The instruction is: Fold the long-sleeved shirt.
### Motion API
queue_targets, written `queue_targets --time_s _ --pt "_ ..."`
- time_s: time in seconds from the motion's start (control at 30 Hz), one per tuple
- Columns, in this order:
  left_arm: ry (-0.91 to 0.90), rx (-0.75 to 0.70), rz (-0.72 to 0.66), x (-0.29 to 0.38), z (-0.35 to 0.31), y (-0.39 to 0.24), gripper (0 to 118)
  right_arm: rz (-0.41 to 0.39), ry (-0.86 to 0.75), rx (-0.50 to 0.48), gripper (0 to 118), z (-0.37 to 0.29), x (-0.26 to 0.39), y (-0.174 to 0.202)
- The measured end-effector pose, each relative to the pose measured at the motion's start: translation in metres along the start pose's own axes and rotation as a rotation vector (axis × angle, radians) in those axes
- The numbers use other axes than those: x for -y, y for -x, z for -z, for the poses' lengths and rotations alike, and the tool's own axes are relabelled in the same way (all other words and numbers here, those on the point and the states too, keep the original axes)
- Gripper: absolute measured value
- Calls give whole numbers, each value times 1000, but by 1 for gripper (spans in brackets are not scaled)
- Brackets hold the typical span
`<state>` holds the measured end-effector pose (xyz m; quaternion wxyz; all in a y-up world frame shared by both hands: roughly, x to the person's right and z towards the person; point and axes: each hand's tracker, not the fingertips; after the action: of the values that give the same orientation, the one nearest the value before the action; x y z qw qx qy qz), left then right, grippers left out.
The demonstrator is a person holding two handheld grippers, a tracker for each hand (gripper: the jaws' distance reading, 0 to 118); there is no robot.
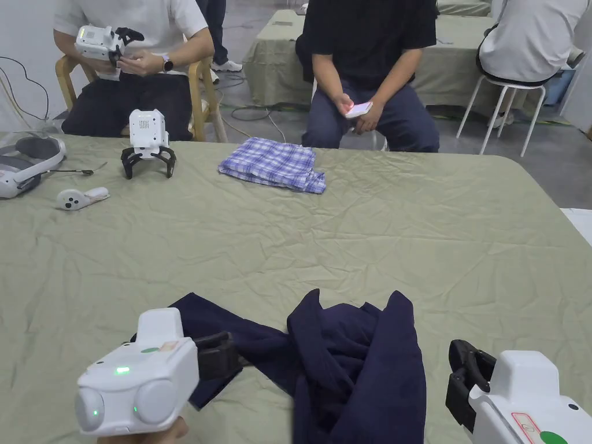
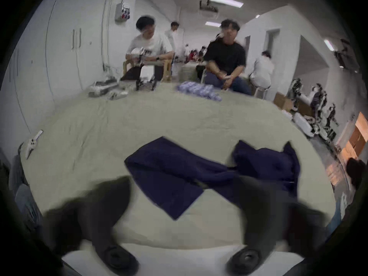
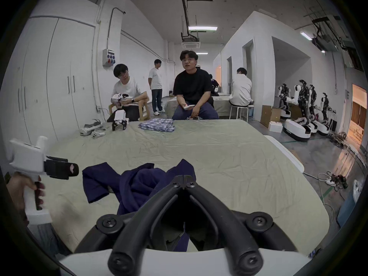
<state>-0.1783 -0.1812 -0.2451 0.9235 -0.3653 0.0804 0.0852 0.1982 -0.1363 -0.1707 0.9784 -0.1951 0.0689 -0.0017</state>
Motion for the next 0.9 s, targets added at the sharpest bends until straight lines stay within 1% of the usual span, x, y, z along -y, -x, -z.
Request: queue_targets --time_s 0.03,0.1,0.17,0.2,0.23,0.27,0.3,0.33,0.37,0.4,0.43,0.47,0.5,0.53,0.57,0.6,0.7,0.77,0.8,0.83,0.87,0.9 --pt "-39 13 -39 -1 8 5 106 -1 6 -1 0 4 1 0" --pt "53 -34 -13 -7 39 11 107 5 25 -3 0 11 3 -2" --pt "133 -57 -64 -11 80 23 107 9 50 -5 0 23 8 -2" --pt "147 -28 -91 -12 96 28 106 12 67 -2 0 30 11 -2" --pt "181 -17 -135 -15 112 31 101 17 83 -7 0 33 11 -1" --pt "220 -22 -139 -17 122 29 90 22 99 -8 0 40 14 -2" --pt "241 -11 -136 -18 132 27 72 25 117 -3 0 48 17 -3" --pt "271 33 -146 -12 147 29 62 35 135 -1 0 57 20 -4" --pt "319 46 -157 -7 160 30 59 57 167 1 2 67 27 -8" --pt "269 25 -142 -8 155 30 47 66 186 -4 20 76 28 -9" --pt "258 26 -100 -17 147 23 9 73 190 -8 67 84 27 -11" --pt "252 55 -50 -23 141 19 7 79 212 -3 79 92 25 -13" --pt "245 95 -50 -24 139 17 7 75 240 6 90 101 23 -16" --pt "266 54 -82 -23 140 15 7 82 258 -12 100 112 18 -17" --pt "286 67 -94 -24 149 22 7 82 249 -3 118 122 11 -18" --pt "283 59 -65 -24 149 21 7 92 235 -8 118 130 3 -19" --pt "250 52 -67 -16 148 20 7 117 268 -8 118 161 -24 -22" --pt "246 51 -68 -17 148 21 7 170 341 -20 118 197 -32 -24" --pt "248 50 -69 -19 149 21 7 181 387 -61 118 212 -33 -24" --pt "250 50 -62 -18 152 21 7 212 417 -95 114 227 -31 -24" --pt "253 52 -59 -19 153 23 7 233 460 -99 105 239 -29 -25" --pt "256 56 -57 -20 153 25 7 221 515 -107 76 244 -24 -25"
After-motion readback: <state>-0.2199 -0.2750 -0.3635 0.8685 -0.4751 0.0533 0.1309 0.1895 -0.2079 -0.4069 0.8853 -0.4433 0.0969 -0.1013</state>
